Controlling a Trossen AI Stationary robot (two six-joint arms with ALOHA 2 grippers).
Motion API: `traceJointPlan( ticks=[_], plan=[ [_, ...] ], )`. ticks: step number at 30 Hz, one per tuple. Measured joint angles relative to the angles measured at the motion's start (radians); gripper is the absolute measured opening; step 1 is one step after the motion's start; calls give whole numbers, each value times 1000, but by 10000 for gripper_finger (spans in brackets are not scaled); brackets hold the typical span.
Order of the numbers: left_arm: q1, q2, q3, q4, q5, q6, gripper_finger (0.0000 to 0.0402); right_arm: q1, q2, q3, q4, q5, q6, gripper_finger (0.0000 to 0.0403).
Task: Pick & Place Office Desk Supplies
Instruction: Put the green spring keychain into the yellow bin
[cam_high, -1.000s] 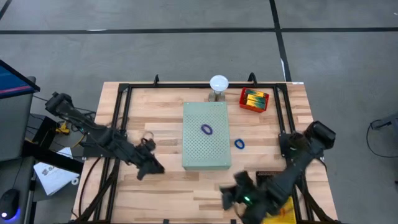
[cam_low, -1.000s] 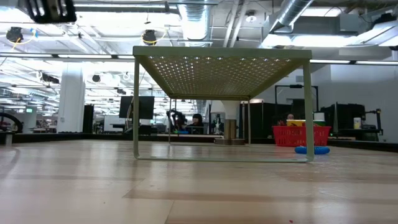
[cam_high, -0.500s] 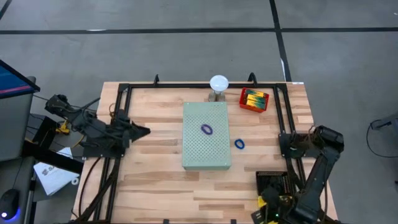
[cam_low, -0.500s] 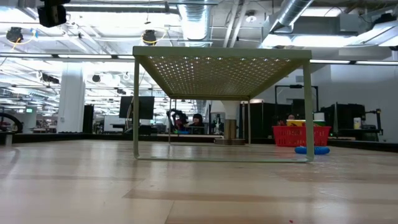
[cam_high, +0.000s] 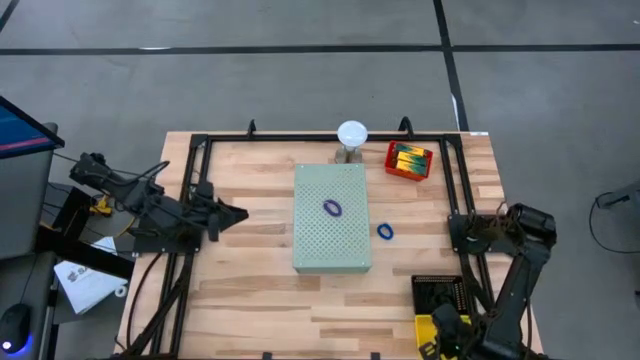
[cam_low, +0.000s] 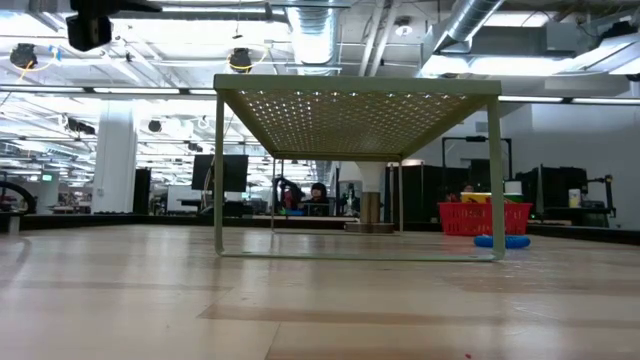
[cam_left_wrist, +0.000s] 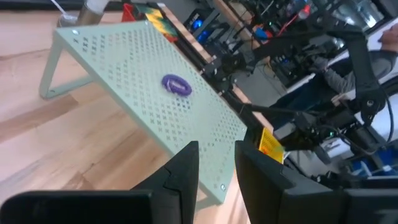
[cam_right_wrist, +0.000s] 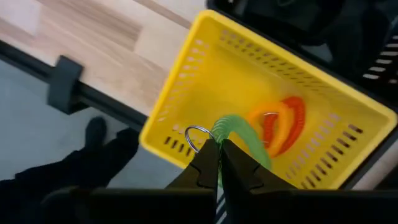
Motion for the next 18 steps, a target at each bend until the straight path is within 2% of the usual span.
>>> traceJointPlan(
  ticks=[4, 7, 18],
  plan=[
    [0, 33, 0, 4, 11, -3, 99, 0, 0, -36, 13, -53, -5, 11],
    [0, 44, 0, 6, 11, -3, 99, 0, 0, -44, 18, -49, -9, 32],
    [0, 49, 0, 10, 11, -3, 99, -4, 0, -44, 0, -46, -24, 159]
  ],
)
